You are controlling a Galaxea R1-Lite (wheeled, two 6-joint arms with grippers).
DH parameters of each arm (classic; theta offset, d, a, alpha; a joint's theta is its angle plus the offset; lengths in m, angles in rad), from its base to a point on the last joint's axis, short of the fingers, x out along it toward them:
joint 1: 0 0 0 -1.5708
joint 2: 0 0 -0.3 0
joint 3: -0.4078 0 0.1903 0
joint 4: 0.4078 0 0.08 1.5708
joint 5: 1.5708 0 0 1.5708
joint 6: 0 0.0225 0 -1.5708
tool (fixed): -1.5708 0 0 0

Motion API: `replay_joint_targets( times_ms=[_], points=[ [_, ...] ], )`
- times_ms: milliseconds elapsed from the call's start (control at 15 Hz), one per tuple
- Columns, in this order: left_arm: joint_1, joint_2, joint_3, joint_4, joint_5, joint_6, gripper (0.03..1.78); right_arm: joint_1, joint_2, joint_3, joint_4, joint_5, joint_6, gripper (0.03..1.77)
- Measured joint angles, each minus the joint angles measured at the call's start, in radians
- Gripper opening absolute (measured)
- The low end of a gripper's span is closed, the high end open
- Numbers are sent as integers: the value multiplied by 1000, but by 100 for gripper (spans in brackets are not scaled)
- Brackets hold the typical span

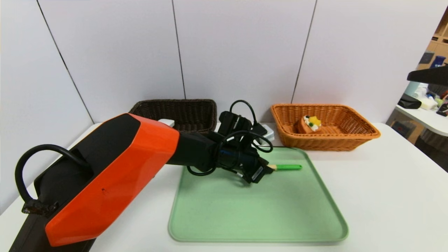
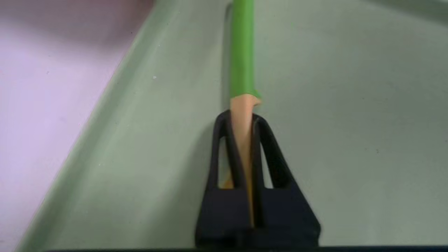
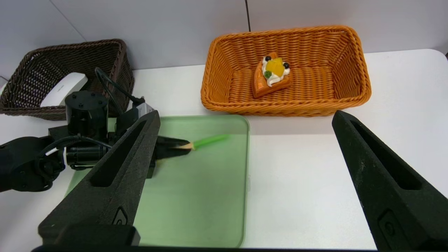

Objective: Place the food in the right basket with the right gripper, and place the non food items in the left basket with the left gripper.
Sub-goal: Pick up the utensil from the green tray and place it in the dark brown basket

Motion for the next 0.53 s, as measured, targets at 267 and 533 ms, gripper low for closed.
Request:
replay_joint_targets(
  times_ms=[267,533],
  points=[
    [0,-9,2,6,1,-11,7,0,-2,0,0,1,0,169],
    [-2,-32,10,18,4,-17,7,0,-4,0,0,2,0,169]
  ],
)
